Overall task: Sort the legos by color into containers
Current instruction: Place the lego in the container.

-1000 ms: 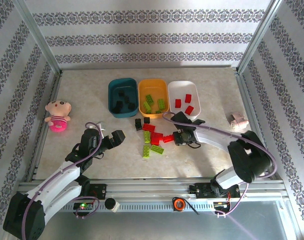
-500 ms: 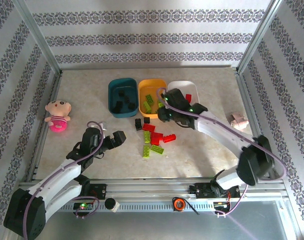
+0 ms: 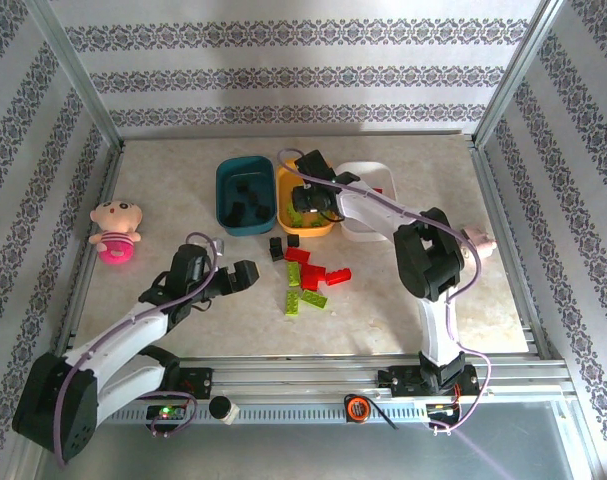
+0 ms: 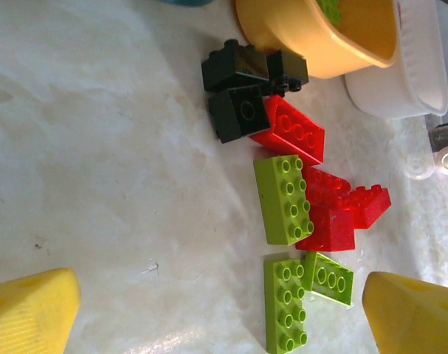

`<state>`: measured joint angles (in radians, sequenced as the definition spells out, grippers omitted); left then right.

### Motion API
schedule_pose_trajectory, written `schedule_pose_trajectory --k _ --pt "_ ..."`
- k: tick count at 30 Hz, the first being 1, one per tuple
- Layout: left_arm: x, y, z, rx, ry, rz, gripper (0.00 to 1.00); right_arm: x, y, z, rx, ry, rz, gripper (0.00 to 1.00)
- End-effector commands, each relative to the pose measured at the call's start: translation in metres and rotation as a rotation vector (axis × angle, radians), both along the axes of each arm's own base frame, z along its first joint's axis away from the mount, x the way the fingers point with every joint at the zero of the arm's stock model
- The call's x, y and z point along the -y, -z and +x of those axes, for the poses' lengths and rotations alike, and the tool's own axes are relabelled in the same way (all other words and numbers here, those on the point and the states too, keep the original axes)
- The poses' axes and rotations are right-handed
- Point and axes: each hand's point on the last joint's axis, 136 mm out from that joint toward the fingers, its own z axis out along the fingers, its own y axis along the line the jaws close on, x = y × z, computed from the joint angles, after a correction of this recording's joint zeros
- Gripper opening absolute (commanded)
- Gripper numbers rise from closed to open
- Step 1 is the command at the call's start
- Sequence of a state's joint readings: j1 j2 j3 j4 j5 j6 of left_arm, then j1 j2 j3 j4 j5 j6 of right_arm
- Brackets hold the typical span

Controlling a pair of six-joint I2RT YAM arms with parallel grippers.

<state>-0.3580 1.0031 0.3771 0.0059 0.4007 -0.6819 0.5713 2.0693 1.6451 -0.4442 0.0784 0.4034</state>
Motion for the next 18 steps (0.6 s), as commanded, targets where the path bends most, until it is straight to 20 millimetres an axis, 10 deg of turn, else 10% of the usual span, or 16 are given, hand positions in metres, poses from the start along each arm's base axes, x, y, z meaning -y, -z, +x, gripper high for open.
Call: schedule_pose_trajectory --k 1,10,18 --pt "0.02 -0.002 -0.003 -0.013 0.121 0.029 0.95 0.008 0.004 0.004 -0.028 0.041 -0.012 0.57" --pt "0.087 0.018 -0.03 -0.043 0.358 0.191 0.94 0.03 -0.017 -0.031 0.02 0.041 0.023 0.65" --pt "0.102 0.06 -0.041 -0.085 0.434 0.49 0.85 0.055 -0.027 -0.069 0.037 0.045 0.049 0.66"
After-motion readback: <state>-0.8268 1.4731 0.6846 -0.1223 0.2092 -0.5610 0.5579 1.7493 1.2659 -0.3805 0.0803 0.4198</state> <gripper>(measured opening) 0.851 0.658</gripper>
